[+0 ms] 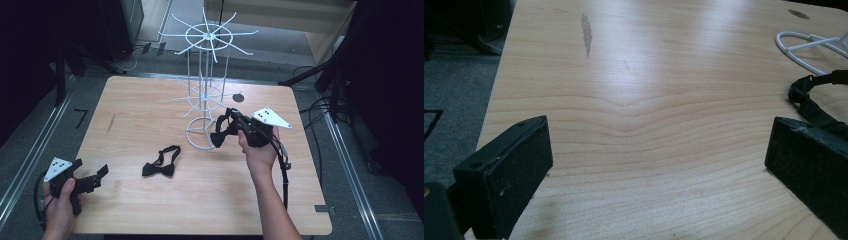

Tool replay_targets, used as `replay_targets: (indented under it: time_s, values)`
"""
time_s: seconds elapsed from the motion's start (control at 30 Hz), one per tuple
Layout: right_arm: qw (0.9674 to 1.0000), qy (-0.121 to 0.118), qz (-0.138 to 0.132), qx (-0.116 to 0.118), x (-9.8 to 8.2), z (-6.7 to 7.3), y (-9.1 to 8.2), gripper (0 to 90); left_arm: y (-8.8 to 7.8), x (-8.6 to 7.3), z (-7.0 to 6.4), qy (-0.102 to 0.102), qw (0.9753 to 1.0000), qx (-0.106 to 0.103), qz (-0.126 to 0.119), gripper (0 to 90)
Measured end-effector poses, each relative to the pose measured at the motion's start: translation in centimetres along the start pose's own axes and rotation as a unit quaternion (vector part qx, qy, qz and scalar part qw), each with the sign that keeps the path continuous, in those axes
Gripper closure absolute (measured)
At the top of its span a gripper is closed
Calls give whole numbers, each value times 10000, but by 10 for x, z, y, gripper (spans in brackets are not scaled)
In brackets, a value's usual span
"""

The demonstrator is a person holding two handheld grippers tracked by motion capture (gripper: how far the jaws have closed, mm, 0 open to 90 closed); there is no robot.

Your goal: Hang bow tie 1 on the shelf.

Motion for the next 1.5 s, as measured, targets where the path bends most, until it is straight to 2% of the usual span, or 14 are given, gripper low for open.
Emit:
replay_targets:
  time_s: [0.53, 0.83, 0.9, 0.93, 0.97, 1.03, 1.07, 1.1, 1.23, 1.27, 1.5]
  values:
    - [9998, 173, -39, 83, -1, 5, 14, 900, 0, 0, 0, -8, 10000, -15, 11, 0]
    - [9997, 169, -19, 146, -2, 8, 21, 900, 0, 0, 0, -48, 10000, -45, 4, 0]
    - [9998, 156, 20, 138, -4, 8, 21, 863, 0, 0, 1, -49, 10000, -53, 0, 0]
    - [9998, 172, 23, 131, -6, 7, 20, 802, 0, 0, 1, -49, 10000, -57, -1, 0]
    - [9998, 172, 23, 131, -6, 7, 20, 802, 0, 0, 1, -51, 10000, -59, -3, 0]
    - [9996, 236, 37, 116, -8, 5, 18, 699, 0, 0, 1, -51, 10000, -63, -5, 0]
    - [9994, 317, 99, 92, -12, 2, 15, 612, 0, 0, 1, -53, 10000, -64, -8, 0]
    - [9994, 317, 99, 92, -12, 2, 15, 612, 0, 0, 1, -51, 10000, -59, -8, 0]
    - [9991, 374, 198, 22, -19, -1, 10, 476, 0, 0, 1, -43, 10000, -58, 10, 0]
    - [9989, 388, 262, -7, -22, -2, 7, 402, 0, 0, 1, -35, 10000, -48, 16, 0]
    - [9986, 377, 357, -81, -34, -4, -2, 318, 1, 0, 1, -55, 10000, -65, 7, 0]
Point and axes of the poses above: each handheld gripper's, and its own axes: y roughly forward along the jaws, x roughly out of its top, z roughly to its left, the point moved 7 cm from there along y, roughly forward along the jaws, and after that the axes turned 13 degrees about z, right-handed, at the moved point
